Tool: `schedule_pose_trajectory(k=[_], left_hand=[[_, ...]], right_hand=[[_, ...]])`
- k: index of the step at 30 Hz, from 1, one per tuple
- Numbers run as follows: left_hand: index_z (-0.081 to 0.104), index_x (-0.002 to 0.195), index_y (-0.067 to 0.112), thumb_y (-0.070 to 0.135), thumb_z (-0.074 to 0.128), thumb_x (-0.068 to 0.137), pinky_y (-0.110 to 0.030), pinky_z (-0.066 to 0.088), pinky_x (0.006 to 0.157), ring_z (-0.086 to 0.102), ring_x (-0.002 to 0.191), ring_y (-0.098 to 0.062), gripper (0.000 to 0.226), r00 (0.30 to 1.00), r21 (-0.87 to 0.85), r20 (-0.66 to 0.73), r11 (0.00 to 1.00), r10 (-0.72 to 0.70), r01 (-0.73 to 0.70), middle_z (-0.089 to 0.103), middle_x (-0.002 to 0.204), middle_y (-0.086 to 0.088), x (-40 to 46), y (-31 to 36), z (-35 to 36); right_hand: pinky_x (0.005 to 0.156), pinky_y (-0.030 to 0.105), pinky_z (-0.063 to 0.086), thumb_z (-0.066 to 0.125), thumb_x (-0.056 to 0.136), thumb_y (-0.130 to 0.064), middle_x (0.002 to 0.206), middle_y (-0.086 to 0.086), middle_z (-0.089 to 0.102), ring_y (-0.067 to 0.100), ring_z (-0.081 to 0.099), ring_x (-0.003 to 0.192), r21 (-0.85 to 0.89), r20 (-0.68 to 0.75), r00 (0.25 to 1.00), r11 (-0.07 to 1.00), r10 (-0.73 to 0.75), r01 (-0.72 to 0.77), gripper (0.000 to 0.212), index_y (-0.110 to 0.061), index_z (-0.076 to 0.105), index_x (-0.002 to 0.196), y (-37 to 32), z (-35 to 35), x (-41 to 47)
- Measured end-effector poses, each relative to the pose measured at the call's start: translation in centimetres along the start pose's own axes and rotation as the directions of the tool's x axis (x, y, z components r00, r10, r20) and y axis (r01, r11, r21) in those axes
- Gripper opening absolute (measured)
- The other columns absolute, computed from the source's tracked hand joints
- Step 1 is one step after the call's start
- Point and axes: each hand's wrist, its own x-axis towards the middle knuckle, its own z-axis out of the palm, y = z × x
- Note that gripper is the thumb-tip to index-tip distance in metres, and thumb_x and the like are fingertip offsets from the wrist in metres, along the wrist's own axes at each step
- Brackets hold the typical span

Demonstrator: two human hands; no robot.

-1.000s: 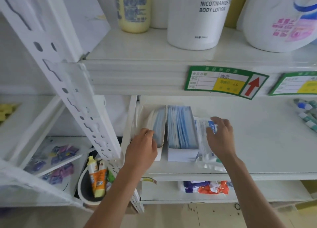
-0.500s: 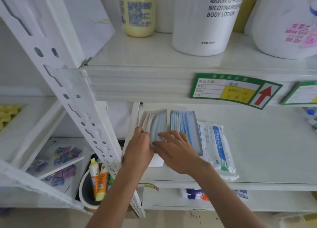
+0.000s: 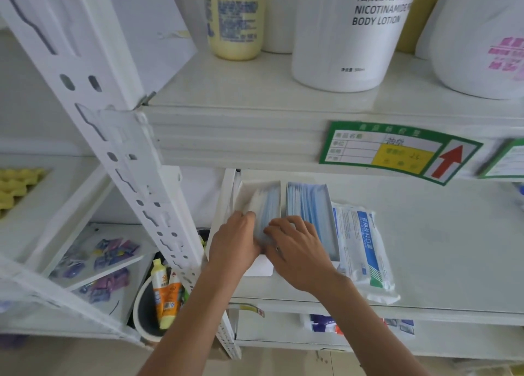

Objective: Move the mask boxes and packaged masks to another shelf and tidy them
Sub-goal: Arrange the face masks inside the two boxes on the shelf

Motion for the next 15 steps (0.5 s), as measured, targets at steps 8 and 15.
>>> schedule_pose_trajectory(k=[8,15], left_hand=[[0.066,0.1,0.017,0.02,0.06,0.094,-0.032,0.047,0.063,0.064,0.077,-0.024,0.009,0.998,0.044,0.002,0.998,0.055,-0.055,0.057,0.109,-0.002,0.02,0.16,-0.38],[0.038,0.059,0.015,0.03,0.063,0.088,-0.028,0.027,0.046,0.042,0.051,-0.018,0.042,0.999,0.028,0.011,0.998,-0.049,0.049,0.041,0.065,0.001,0.27,0.31,-0.29]], right_hand=[[0.11,0.04,0.035,0.029,0.099,-0.043,0.14,-0.008,0.054,0.021,0.041,0.132,-0.03,0.021,1.0,0.999,0.018,-0.018,0.046,-0.025,0.059,0.129,-0.2,-0.06,-0.09],[0.106,0.039,0.036,0.034,0.099,-0.045,0.136,-0.011,0.056,0.021,0.043,0.129,-0.034,0.024,0.999,0.999,0.034,-0.033,0.043,-0.026,0.063,0.124,0.06,-0.06,-0.16]])
